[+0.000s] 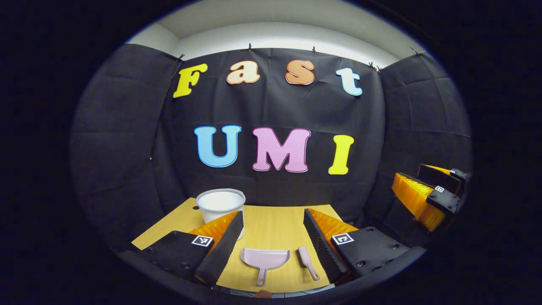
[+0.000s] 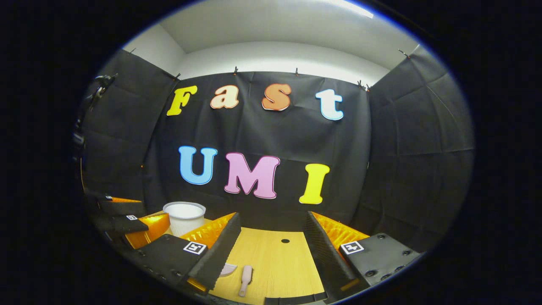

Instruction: Pick up the small broom and dustpan from the desktop, sweep the trash into the dustpan with the broom, and then empty the trash into the garbage bin.

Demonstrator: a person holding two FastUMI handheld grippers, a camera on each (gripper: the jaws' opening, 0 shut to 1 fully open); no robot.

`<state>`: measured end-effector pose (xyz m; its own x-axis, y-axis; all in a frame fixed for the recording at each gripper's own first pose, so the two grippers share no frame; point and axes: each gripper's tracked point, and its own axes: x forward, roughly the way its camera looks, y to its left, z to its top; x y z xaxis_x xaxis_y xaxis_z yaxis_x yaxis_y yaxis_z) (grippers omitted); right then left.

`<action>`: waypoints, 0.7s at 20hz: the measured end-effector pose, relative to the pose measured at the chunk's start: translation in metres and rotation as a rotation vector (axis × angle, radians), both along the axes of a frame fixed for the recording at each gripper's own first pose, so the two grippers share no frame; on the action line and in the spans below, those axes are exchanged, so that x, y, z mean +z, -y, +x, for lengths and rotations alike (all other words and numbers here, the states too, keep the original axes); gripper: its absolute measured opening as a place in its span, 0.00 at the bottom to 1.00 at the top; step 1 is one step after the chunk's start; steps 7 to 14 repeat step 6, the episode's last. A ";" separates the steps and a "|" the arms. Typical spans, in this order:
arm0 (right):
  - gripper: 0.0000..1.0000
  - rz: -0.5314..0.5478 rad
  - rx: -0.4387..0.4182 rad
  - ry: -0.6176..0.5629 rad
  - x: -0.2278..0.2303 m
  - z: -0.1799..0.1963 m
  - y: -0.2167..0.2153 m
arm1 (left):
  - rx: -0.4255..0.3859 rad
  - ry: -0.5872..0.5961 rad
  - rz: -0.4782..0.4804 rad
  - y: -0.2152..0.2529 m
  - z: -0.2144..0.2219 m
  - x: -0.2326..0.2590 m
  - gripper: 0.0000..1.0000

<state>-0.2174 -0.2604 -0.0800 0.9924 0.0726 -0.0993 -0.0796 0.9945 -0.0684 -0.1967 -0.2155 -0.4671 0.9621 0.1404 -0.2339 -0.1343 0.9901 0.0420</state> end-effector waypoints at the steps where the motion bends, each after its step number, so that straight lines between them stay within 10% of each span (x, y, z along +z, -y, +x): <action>1: 0.99 0.012 0.009 -0.004 0.000 0.005 -0.003 | 0.014 0.024 0.022 -0.004 -0.001 0.013 0.84; 14: 0.99 0.044 0.048 0.055 0.017 0.002 -0.008 | 0.035 0.101 0.080 -0.014 -0.008 0.047 0.86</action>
